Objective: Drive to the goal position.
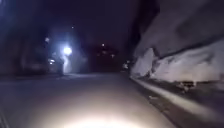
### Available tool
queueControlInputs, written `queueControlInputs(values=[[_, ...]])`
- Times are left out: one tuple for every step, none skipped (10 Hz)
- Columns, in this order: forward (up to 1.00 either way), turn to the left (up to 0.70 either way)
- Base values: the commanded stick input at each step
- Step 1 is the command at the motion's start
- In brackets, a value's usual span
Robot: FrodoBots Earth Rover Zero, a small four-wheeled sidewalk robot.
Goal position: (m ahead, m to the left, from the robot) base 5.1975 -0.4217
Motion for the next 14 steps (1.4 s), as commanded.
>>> queueControlInputs(values=[[0.70, 0.00], [0.70, 0.00], [0.70, 0.00], [0.70, 0.00], [0.70, 0.00], [0.70, 0.00], [0.70, 0.00], [0.70, 0.00], [0.70, 0.00], [0.70, 0.00], [0.70, 0.00], [0.70, 0.00], [0.70, -0.31], [0.70, -0.35]])
